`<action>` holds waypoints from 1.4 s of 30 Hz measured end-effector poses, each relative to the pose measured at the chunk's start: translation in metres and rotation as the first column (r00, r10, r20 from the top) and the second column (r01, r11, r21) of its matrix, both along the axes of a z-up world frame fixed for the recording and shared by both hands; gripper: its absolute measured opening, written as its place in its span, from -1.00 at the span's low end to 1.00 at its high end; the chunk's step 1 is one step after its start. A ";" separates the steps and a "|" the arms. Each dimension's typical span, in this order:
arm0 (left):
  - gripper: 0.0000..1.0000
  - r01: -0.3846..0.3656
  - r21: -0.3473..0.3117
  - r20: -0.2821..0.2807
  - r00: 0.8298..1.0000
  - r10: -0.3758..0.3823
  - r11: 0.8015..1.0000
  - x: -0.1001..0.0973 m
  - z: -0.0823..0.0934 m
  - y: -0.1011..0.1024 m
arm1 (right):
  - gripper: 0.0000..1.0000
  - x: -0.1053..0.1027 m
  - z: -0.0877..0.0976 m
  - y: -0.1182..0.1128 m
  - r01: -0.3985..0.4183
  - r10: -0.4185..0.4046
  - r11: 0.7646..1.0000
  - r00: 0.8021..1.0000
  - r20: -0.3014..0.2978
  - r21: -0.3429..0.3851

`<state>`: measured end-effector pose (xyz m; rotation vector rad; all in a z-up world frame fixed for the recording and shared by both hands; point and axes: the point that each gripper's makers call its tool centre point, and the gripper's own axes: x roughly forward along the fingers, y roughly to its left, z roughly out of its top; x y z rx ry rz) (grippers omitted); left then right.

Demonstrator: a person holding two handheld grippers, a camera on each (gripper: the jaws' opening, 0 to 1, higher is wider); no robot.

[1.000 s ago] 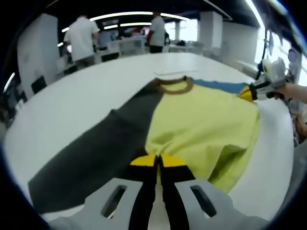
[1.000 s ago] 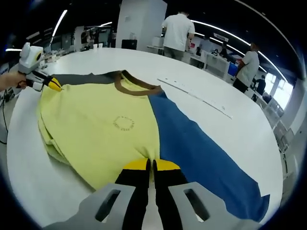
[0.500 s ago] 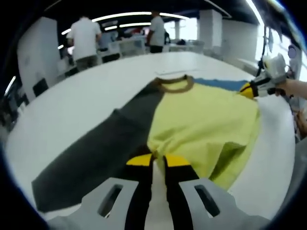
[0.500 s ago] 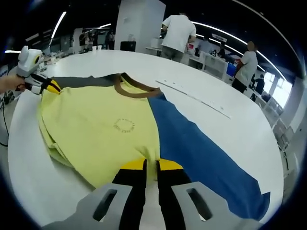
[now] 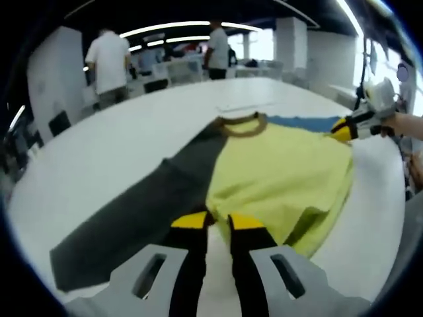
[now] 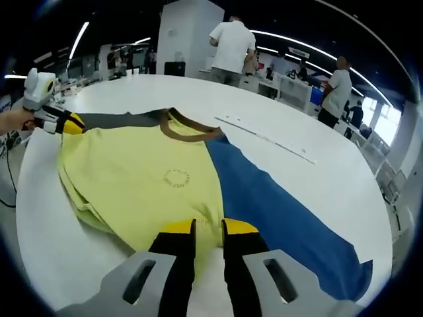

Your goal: Fold the garment on the visible template until the final outline fits inside the template.

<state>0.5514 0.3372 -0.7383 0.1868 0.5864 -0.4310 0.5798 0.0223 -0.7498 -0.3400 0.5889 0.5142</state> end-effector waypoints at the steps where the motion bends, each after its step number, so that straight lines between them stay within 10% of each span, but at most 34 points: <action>1: -0.80 -0.001 -0.001 0.001 1.000 0.001 1.000 -0.002 0.001 0.000 | -0.65 0.000 0.001 0.000 0.001 -0.001 1.000 1.000 0.001 0.003; 42: -0.49 0.073 -0.023 0.069 0.995 -0.072 0.997 -0.038 0.052 -0.022 | 0.00 -0.042 0.037 0.014 -0.047 0.045 0.996 0.998 0.031 0.071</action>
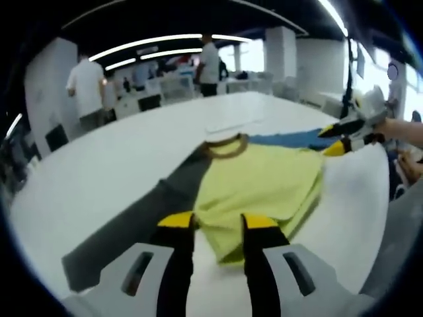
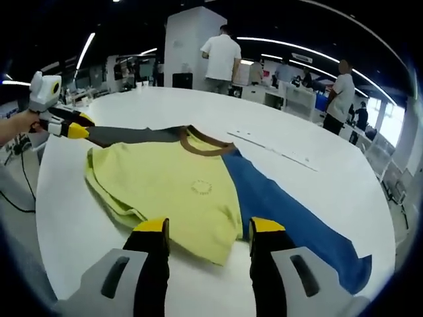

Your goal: Fold the garment on the visible template until the final outline fits inside the template.

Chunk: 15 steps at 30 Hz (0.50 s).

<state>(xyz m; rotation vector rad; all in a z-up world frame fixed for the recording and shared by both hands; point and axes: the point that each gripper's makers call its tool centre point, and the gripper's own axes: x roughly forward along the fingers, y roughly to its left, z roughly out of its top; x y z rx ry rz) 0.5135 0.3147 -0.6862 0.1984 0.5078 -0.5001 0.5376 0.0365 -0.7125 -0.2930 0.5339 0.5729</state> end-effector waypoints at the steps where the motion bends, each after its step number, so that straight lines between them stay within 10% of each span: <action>1: -0.48 0.004 -0.002 0.000 1.000 -0.004 1.000 -0.002 0.001 -0.001 | 0.01 -0.002 0.001 0.001 -0.007 0.007 1.000 1.000 -0.003 0.002; 15: -0.27 0.074 0.022 0.048 0.996 -0.075 0.997 -0.017 0.027 -0.017 | 0.28 -0.013 0.032 0.020 -0.077 0.074 0.995 0.996 0.048 0.067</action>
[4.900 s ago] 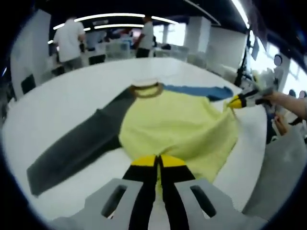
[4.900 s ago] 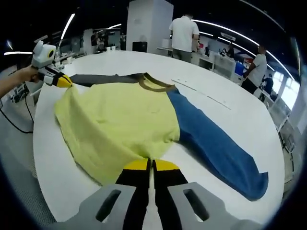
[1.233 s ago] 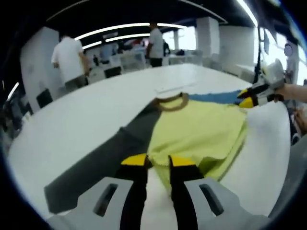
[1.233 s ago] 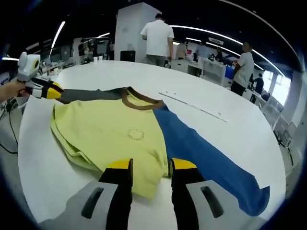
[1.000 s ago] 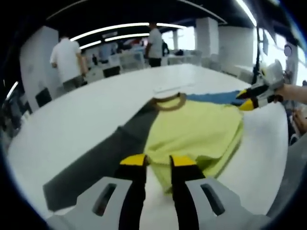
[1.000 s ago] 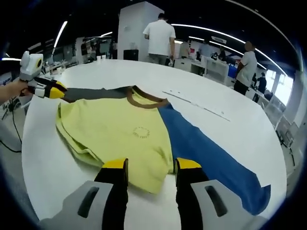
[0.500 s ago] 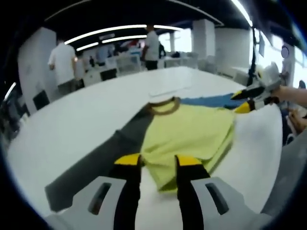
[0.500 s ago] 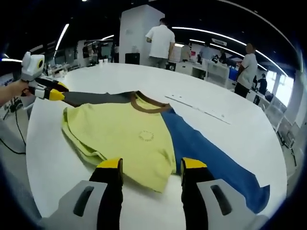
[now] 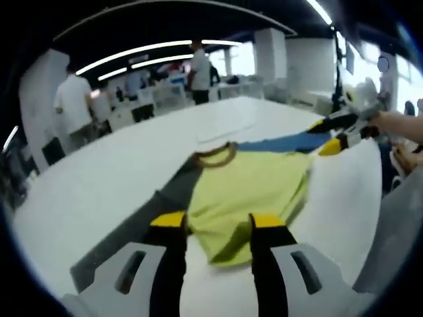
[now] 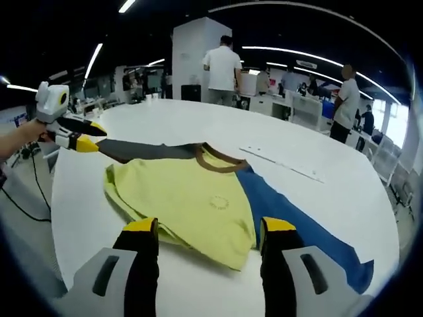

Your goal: Fold the garment on the visible template until the final outline fits inside the template.

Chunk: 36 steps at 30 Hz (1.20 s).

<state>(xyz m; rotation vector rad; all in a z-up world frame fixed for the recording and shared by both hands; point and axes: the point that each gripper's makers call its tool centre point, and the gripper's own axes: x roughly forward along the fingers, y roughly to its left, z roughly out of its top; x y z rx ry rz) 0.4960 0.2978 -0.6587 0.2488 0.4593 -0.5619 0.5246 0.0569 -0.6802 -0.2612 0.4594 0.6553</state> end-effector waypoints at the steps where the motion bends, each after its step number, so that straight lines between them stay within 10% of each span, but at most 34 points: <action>1: -0.25 0.005 -0.004 0.003 1.000 -0.005 1.000 0.000 0.002 -0.001 | 0.30 -0.002 0.002 0.002 -0.008 0.008 1.000 1.000 0.003 0.003; 36: 0.49 0.134 0.050 0.019 0.991 -0.135 0.990 -0.043 0.027 -0.016 | 0.87 -0.051 0.039 0.011 -0.079 0.079 0.997 0.994 0.071 -0.014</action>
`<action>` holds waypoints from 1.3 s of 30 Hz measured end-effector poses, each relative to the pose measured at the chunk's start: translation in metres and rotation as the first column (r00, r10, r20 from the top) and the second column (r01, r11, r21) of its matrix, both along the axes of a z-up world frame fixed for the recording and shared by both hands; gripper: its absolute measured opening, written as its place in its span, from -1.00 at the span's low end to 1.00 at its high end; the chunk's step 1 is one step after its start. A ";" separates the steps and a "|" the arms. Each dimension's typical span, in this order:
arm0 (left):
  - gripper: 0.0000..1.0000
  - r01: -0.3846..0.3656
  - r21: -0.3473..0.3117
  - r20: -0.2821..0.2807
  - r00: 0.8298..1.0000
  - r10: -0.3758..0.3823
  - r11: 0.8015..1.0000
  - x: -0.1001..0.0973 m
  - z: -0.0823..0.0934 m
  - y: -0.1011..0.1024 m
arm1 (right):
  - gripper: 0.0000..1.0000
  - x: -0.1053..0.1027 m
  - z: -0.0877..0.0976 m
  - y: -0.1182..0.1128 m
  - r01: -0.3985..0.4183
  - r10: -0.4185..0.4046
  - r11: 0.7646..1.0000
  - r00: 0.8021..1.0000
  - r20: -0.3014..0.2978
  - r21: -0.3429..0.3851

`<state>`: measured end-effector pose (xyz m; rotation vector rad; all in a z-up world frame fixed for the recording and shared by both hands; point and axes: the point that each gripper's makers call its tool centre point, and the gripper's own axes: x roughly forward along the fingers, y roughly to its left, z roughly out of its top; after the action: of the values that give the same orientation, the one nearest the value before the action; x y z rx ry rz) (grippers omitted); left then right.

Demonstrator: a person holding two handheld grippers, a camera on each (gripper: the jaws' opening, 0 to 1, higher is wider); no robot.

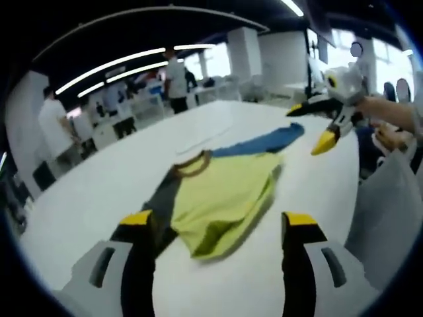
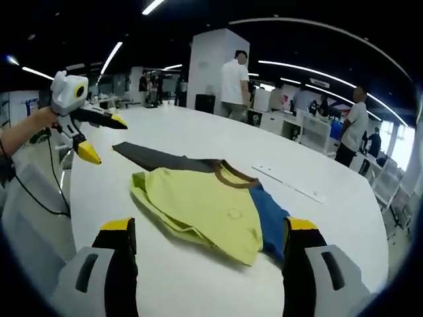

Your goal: Fold the garment on the visible template until the final outline fits inside the template.

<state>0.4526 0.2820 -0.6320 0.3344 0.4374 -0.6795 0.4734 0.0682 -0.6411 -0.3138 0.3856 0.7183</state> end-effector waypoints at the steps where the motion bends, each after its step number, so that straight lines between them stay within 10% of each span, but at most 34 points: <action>1: 0.49 0.002 0.000 -0.002 1.000 -0.002 1.000 -0.001 0.000 0.000 | 0.89 -0.002 0.001 0.001 -0.004 0.004 1.000 1.000 0.000 0.000; 39: 0.97 0.068 0.023 -0.003 0.998 -0.068 0.997 -0.043 0.012 -0.009 | 1.00 -0.046 0.022 -0.002 -0.065 0.066 0.998 0.998 0.021 -0.009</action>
<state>0.4100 0.2731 -0.6201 0.3717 0.4376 -0.7421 0.4273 0.0664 -0.6193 -0.3428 0.3600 0.7772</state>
